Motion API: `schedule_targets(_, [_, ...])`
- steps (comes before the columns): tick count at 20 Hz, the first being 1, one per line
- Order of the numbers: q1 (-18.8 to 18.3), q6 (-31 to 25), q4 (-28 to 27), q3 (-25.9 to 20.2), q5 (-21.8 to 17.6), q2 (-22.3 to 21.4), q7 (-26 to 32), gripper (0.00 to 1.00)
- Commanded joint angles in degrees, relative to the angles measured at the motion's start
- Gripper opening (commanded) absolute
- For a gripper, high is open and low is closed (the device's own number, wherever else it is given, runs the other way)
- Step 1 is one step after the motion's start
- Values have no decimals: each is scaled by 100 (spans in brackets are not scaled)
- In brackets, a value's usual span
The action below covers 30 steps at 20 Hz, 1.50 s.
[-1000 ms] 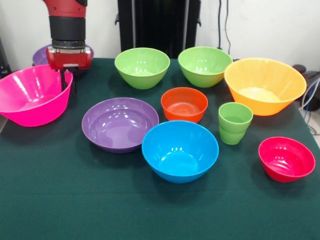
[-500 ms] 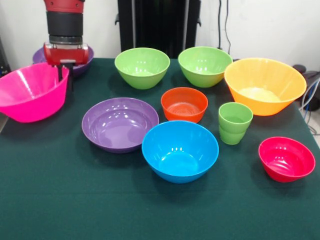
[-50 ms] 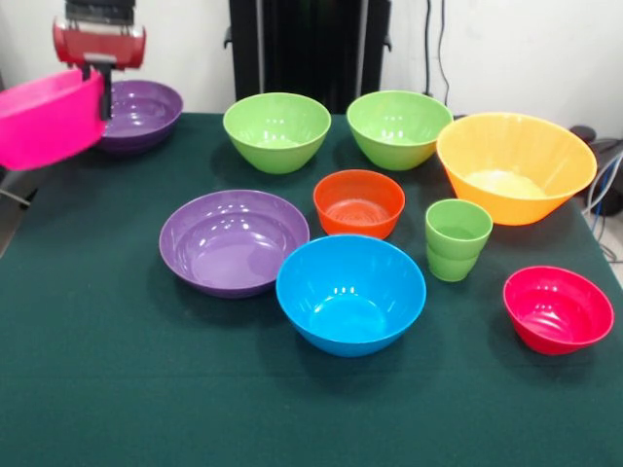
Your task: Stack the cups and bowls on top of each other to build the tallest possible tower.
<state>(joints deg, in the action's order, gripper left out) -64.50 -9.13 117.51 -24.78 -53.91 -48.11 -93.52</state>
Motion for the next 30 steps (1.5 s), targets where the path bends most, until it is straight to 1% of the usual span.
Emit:
schedule_targets(1, [-83, -919, 900, -1010, 628, -1264, 1054, 0])
schedule_targets(4, [-192, -971, 1006, -1208, 740, -1410, 1078, 0])
schedule_targets(7, [-341, -946, 1116, -1511, 839, -1565, 1132, 0])
schedule_targets(9, [-396, -950, 1171, -1594, 849, -1647, 1107, 0])
schedule_targets(11, [-386, -907, 1178, -1567, 748, -1621, 984, 0])
schedule_targets(13, [-326, -792, 1165, -1466, 548, -1527, 763, 0])
schedule_targets(16, [-175, -354, 1197, -1291, 209, -1427, 330, 0])
schedule_targets(17, [-149, -210, 1246, -1300, 142, -1360, 254, 0])
schedule_targets(19, [-247, -275, 1420, -1499, 151, -789, 369, 0])
schedule_targets(21, [-537, -834, 1582, -1863, 430, -40, 797, 0])
schedule_targets(22, [-623, -1051, 1636, -1968, 546, 191, 928, 0])
schedule_targets(23, [-695, -1130, 1710, -2085, 613, 324, 985, 0])
schedule_targets(25, [-800, -1156, 1771, -2299, 611, 703, 1041, 0])
schedule_targets(28, [-818, -1025, 1531, -2176, 248, 1715, 948, 0])
schedule_targets(30, [-973, -1120, 1219, -2142, 91, 2578, 1192, 0])
